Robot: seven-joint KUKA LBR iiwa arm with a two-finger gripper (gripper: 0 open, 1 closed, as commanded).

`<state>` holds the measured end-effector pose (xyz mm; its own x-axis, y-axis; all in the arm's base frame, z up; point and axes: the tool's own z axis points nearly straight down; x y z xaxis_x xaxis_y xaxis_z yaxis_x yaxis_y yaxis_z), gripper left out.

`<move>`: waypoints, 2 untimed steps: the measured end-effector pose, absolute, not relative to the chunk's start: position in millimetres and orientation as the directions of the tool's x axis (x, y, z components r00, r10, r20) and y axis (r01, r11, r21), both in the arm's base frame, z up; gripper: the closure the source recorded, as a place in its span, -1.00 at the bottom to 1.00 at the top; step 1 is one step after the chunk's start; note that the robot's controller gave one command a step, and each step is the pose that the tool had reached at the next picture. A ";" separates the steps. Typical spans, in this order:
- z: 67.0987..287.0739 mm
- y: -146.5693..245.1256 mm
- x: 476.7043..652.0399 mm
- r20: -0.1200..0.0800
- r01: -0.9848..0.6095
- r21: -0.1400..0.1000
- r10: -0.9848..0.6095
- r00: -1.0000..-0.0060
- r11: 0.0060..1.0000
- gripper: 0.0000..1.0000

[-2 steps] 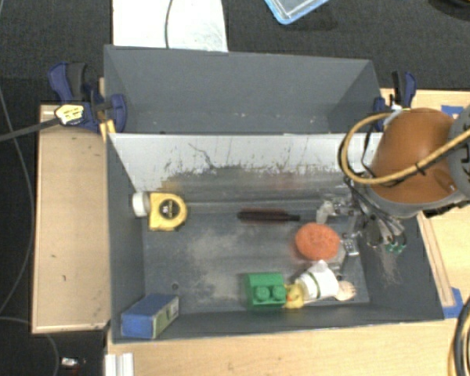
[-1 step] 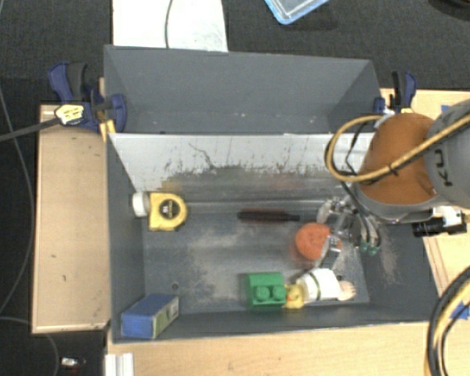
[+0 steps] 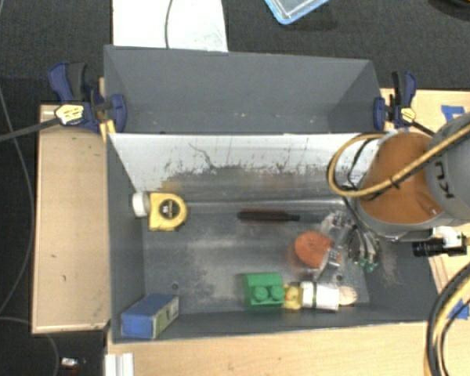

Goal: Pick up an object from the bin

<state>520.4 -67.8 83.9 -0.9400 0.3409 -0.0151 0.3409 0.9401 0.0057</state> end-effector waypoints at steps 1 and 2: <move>75.7 -73.0 527.4 -0.016 0.216 0.003 0.216 -0.976 0.976 -1.00; 76.9 -61.1 541.9 -0.017 0.172 0.003 0.172 -0.985 0.985 1.00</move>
Offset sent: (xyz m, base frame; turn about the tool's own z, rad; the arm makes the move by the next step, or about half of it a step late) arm 0.0205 0.0068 -0.0076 -0.1768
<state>541.9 -61.1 76.9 -0.9850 0.1716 -0.0167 0.1715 0.9852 0.0034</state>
